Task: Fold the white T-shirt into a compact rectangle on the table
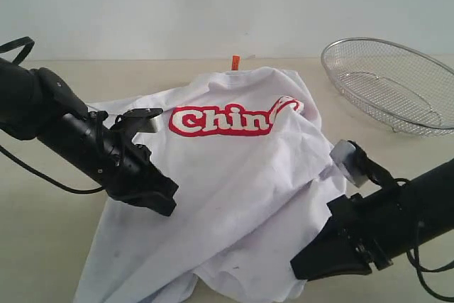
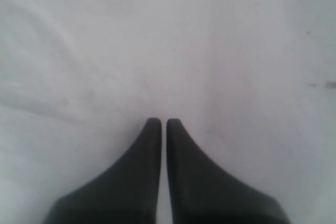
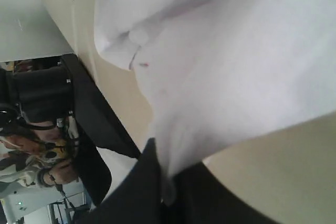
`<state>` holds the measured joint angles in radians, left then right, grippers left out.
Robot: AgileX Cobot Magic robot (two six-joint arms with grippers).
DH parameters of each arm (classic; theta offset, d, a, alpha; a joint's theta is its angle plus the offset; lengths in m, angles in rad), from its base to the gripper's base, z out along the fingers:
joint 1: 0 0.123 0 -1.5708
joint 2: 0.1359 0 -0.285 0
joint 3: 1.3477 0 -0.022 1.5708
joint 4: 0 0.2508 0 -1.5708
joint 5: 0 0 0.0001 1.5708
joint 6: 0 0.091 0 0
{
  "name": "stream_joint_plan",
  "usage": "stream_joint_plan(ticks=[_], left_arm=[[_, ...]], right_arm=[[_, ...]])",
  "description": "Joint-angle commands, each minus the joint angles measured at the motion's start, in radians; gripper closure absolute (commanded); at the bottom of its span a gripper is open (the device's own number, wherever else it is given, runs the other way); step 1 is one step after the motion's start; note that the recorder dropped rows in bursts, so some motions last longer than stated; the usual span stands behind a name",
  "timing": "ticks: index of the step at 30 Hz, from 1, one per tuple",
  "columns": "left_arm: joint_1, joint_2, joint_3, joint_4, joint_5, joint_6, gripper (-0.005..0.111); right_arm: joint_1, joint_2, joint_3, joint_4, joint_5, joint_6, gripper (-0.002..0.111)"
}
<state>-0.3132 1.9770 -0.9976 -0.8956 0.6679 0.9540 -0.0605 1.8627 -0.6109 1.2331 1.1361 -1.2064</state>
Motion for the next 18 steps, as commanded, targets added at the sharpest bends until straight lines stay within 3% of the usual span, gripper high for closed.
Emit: stream_joint_plan(ticks=[1, 7, 12, 18], left_arm=[[0.002, 0.0, -0.004, -0.01, 0.002, 0.005, 0.102], [0.002, 0.0, -0.004, -0.007, 0.002, 0.005, 0.102], [0.002, 0.0, -0.004, -0.005, -0.01, 0.005, 0.102], [0.002, 0.0, -0.004, 0.002, -0.012, 0.005, 0.102]], right_arm=[[0.0, -0.134, -0.002, -0.23, -0.063, 0.266, 0.108], [0.0, -0.381, -0.002, -0.779, -0.066, 0.814, 0.108], [0.0, -0.486, 0.001, -1.03, 0.054, 1.007, 0.108], [0.0, -0.494, 0.023, -1.147, 0.045, 1.082, 0.108]])
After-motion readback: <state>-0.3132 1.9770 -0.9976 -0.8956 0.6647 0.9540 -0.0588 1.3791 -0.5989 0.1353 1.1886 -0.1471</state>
